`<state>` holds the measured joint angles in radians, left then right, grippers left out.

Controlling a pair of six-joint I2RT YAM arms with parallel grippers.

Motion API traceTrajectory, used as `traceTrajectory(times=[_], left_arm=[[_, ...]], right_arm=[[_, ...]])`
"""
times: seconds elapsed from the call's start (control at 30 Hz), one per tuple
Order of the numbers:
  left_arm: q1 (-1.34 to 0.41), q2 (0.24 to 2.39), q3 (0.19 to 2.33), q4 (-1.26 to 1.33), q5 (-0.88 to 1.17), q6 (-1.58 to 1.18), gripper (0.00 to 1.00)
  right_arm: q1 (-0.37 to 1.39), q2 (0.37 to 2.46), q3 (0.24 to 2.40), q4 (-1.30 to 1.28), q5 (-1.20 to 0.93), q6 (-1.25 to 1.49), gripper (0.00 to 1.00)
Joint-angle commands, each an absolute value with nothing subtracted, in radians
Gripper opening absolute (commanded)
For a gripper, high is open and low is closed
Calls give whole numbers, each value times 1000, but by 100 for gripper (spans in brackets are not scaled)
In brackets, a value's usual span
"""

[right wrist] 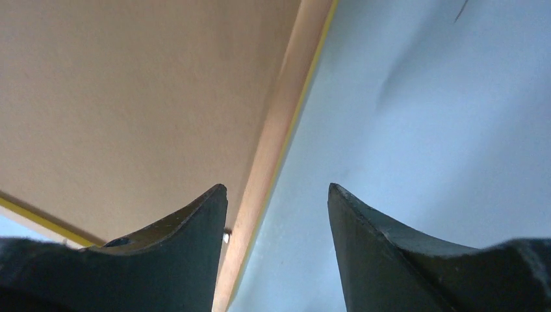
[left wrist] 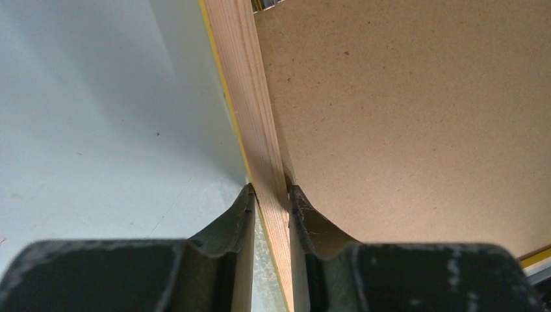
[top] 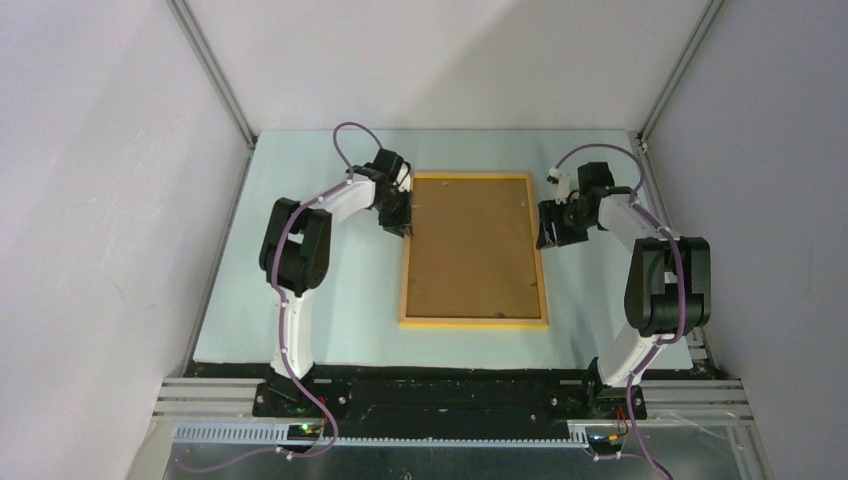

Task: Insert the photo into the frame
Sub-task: Install the photo frame at the center of the board.

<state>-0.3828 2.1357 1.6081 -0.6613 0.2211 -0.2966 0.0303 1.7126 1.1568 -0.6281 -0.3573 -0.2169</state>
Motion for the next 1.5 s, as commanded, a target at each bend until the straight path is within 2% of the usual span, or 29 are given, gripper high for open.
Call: traceTrajectory(times=[0.0, 0.53, 1.0, 1.47], left_arm=[[-400, 2151, 1579, -669, 337, -223, 0], [-399, 2111, 1526, -671, 369, -210, 0], [-399, 2051, 1390, -634, 392, -301, 0], [-400, 2013, 1357, -597, 389, -316, 0]], right_arm=[[31, 1750, 1253, -545, -355, -135, 63], [9, 2014, 1554, -563, -335, -29, 63], [9, 2039, 1548, -549, -357, -11, 63], [40, 2057, 1535, -537, -326, -8, 62]])
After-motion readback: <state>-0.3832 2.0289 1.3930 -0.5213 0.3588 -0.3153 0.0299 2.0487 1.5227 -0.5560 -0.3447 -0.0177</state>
